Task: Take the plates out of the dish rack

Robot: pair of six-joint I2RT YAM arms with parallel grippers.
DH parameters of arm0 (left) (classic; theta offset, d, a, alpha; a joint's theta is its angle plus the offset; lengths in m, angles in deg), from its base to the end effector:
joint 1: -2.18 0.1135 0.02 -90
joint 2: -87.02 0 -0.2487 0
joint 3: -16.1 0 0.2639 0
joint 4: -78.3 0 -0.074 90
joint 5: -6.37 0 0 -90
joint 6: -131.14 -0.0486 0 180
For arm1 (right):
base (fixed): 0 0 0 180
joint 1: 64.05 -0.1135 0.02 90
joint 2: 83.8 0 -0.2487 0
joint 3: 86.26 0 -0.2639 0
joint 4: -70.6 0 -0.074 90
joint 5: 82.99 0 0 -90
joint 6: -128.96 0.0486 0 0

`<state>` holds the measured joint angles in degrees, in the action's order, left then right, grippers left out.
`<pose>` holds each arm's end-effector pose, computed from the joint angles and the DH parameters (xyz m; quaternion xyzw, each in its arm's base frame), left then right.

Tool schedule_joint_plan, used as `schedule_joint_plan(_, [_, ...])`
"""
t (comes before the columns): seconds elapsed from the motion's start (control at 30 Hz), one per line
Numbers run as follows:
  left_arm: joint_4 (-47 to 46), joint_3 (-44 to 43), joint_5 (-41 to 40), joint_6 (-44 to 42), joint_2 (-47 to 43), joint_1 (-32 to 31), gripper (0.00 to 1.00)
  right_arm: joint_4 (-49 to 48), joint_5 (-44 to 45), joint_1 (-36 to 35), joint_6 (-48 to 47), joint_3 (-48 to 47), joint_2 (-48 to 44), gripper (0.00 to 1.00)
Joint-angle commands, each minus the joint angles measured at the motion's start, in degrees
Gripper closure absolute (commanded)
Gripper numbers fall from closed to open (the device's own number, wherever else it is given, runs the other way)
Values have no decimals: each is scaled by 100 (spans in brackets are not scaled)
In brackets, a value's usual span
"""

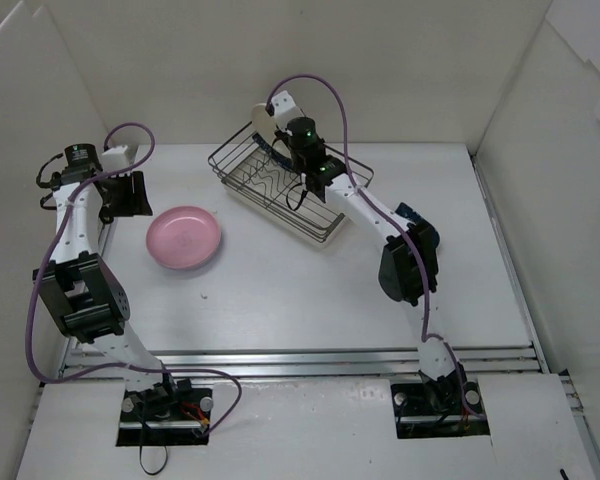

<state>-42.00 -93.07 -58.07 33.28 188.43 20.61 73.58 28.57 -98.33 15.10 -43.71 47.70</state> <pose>0.3893 0.1076 0.3001 -0.0131 0.9247 -0.1313 0.3572 0.4780 0.3042 0.3333 -0.2101 0.6571 -0.0636 0.7211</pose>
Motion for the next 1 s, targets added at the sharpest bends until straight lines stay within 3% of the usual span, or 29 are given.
schedule_joint_plan(0.0, [1,-223,81,12,-349,20,51,-1322,331,-78,-277,143,-1011,100])
schedule_joint_plan(0.2, [45,-355,168,39,-446,20,51,-1376,287,-140,-6,531,-1557,100])
schedule_joint_plan(0.4, [616,-899,1441,-312,-446,-33,42,-981,182,-140,846,601,-2084,100])
schedule_joint_plan(0.47, [678,-988,1741,-357,-534,-86,35,-498,-2,-149,1391,592,-2234,100])
schedule_joint_plan(0.5, [661,-1040,1785,-374,-578,-164,25,-366,-238,-158,1558,627,-2286,100])
schedule_joint_plan(0.53, [635,-1058,1847,-374,-630,-165,24,-147,-362,-149,1725,680,-2313,100])
schedule_joint_plan(0.77, [284,-1173,2058,-313,-1034,-516,21,689,-1636,-175,4077,751,-2095,100])
schedule_joint_plan(0.97, [-305,-883,1787,231,-1105,-516,22,1156,-3025,-386,5249,689,-1523,100])
